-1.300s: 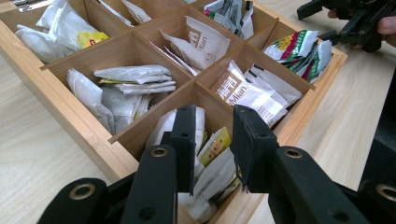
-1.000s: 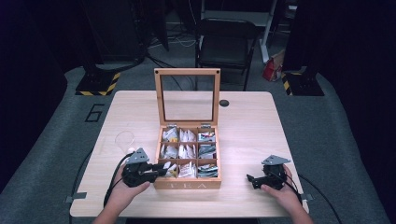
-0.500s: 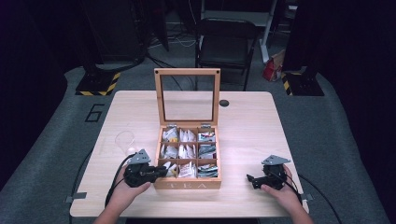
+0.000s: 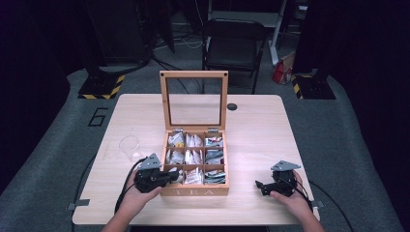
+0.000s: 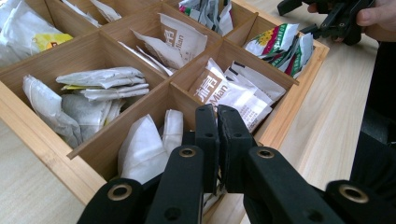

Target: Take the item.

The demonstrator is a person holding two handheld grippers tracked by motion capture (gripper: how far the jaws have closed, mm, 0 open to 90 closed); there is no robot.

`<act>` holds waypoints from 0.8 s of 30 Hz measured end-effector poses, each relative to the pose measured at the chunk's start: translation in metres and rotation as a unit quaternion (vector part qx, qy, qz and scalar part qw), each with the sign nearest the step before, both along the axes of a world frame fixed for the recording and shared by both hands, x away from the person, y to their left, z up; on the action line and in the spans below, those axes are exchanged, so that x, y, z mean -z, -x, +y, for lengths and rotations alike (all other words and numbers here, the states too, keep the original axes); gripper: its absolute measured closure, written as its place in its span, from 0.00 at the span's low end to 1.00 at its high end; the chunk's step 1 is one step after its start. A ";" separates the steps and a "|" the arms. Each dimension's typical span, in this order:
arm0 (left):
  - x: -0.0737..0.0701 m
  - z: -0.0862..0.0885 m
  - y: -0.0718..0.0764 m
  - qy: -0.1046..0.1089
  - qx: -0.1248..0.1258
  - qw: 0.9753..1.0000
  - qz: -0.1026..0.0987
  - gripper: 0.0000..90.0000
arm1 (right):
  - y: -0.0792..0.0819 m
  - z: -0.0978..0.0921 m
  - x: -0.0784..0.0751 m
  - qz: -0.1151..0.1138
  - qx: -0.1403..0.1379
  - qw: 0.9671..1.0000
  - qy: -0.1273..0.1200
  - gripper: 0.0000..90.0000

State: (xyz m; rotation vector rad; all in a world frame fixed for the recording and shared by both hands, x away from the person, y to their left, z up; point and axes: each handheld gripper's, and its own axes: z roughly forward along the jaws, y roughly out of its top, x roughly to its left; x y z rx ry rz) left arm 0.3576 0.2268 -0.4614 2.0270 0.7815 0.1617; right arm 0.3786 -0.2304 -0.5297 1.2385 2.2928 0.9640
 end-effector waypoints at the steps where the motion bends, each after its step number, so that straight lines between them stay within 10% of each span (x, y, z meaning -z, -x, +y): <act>1: 0.000 0.000 0.000 -0.001 0.002 1.000 0.000 0.98 | 0.000 0.000 0.000 0.002 -0.002 1.000 -0.001 0.00; 24: -0.040 0.010 -0.004 0.010 -0.020 0.999 -0.031 0.99 | 0.000 0.000 0.000 0.000 0.001 1.000 0.000 0.00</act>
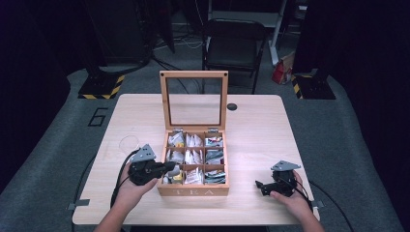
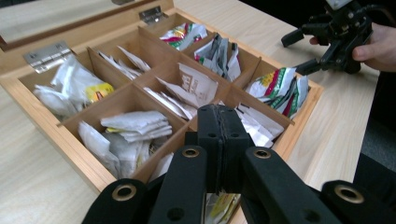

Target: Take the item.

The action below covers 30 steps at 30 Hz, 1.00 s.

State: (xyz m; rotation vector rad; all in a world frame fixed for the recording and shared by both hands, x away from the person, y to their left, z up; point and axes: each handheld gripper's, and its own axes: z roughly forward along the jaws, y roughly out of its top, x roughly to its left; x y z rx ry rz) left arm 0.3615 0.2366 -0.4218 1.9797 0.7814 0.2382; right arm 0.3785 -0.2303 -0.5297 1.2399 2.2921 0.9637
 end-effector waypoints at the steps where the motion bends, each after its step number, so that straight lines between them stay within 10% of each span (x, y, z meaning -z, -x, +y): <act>1: 0.000 0.000 0.000 0.000 0.000 1.000 0.000 0.99 | 0.000 0.000 0.000 0.000 0.000 1.000 0.000 0.00; 30: -0.048 0.011 -0.002 0.007 -0.021 0.999 -0.043 0.99 | 0.000 0.000 0.000 0.001 -0.001 1.000 -0.001 0.00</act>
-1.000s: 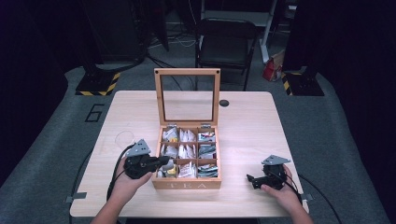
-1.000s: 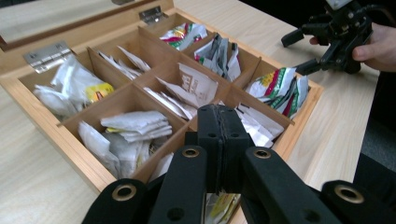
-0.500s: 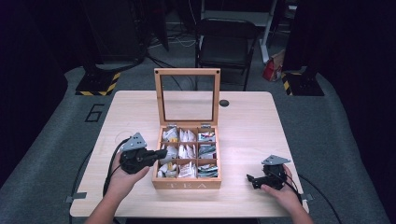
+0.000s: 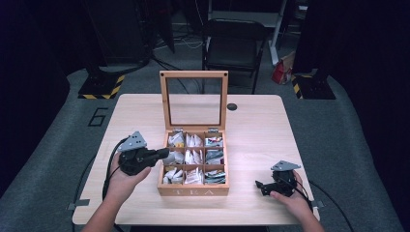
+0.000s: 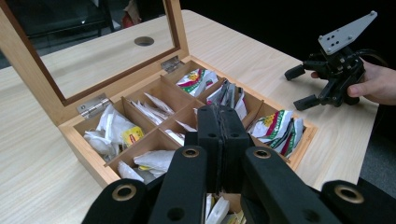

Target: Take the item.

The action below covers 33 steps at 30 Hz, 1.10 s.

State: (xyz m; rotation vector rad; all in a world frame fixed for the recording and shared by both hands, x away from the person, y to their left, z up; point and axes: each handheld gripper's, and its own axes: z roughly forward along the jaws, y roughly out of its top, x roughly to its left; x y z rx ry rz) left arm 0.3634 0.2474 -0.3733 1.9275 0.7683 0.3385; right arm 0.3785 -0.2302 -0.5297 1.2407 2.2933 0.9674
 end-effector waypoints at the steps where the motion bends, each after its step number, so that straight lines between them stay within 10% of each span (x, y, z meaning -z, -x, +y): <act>1: -0.001 0.000 0.000 -0.001 0.000 1.000 0.000 0.99 | 0.000 0.000 0.000 -0.001 0.000 1.000 0.001 0.00; 33: -0.017 0.032 -0.008 0.008 -0.050 0.999 -0.009 0.99 | 0.000 0.000 0.000 0.000 0.000 1.000 0.000 0.00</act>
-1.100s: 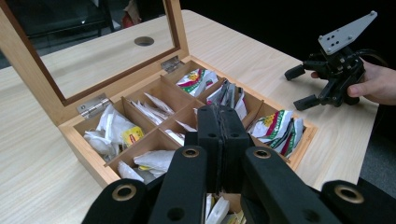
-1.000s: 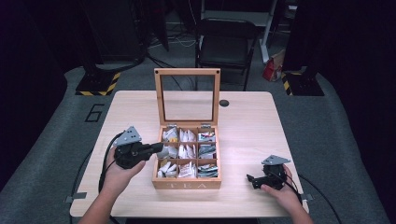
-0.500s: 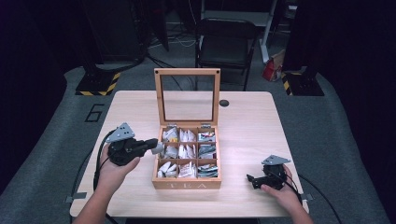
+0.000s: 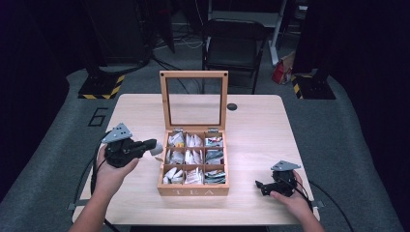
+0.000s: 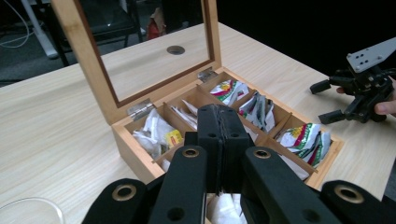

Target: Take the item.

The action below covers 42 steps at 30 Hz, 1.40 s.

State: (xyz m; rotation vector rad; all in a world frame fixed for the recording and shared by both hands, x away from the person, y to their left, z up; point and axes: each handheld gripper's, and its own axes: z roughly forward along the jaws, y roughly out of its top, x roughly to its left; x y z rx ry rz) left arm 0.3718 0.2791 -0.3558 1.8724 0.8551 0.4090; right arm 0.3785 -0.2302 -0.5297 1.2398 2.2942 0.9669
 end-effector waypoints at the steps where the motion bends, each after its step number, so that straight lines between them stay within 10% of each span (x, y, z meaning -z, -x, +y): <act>1: 0.000 0.002 0.000 0.000 -0.002 1.000 0.002 0.99 | 0.000 0.000 0.000 -0.001 0.000 1.000 0.001 0.00; 42: -0.006 0.043 -0.019 0.003 -0.070 0.998 0.001 0.99 | 0.000 0.000 0.000 -0.001 0.000 1.000 0.001 0.00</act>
